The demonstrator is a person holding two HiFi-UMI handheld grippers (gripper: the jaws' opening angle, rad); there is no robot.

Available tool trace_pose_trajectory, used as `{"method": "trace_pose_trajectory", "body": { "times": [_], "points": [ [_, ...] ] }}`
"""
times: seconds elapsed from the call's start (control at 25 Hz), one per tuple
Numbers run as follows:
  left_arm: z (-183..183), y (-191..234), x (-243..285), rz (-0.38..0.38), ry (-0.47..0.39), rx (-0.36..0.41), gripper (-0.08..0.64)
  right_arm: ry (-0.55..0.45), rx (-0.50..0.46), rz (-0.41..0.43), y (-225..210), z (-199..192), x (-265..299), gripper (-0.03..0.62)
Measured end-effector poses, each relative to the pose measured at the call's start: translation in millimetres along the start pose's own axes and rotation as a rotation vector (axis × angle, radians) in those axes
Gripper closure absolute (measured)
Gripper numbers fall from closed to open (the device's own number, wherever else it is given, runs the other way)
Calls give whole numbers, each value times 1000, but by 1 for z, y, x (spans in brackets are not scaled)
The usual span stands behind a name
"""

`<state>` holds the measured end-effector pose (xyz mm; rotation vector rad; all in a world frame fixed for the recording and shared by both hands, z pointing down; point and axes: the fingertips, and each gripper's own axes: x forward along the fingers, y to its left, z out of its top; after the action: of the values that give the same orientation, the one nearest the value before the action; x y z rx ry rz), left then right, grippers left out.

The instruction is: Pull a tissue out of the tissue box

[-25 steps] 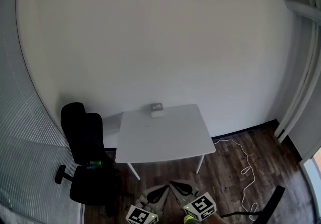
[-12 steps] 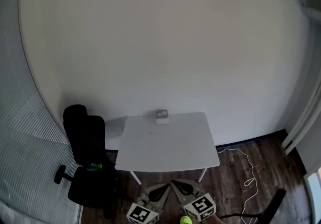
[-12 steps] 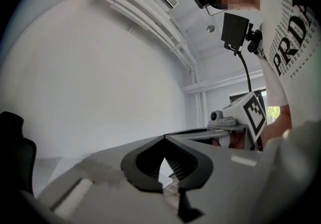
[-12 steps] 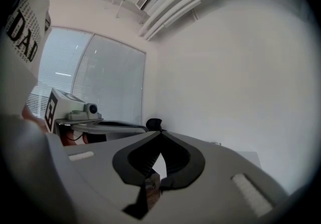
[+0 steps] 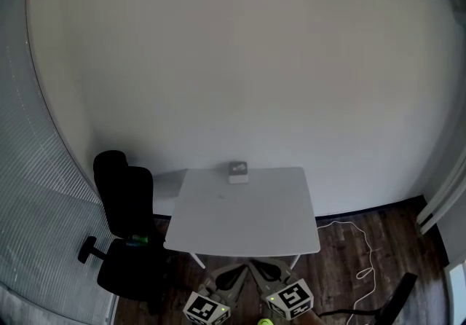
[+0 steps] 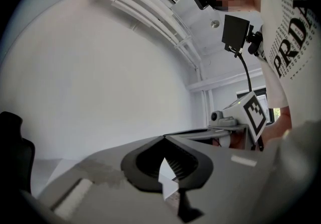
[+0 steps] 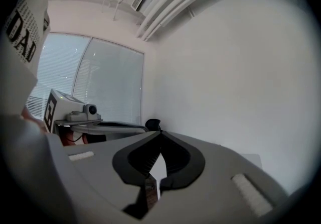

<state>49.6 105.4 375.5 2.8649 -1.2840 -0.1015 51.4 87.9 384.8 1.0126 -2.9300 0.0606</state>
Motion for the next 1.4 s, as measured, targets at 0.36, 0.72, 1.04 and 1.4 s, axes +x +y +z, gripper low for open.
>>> {"method": "trace_pose_trajectory", "body": {
  "times": [0.36, 0.72, 1.04, 1.4],
  "points": [
    [2, 11, 63, 100, 25, 66, 565, -14, -22, 5, -62, 7, 1, 583],
    [13, 23, 92, 208, -20, 151, 565, -25, -73, 22, -84, 9, 5, 583],
    [-11, 46, 97, 253, 54, 147, 566, -13, -52, 20, -93, -4, 25, 583],
    [-20, 89, 110, 243, 55, 120, 568, 14, -68, -10, -108, -8, 64, 583]
  ]
}}
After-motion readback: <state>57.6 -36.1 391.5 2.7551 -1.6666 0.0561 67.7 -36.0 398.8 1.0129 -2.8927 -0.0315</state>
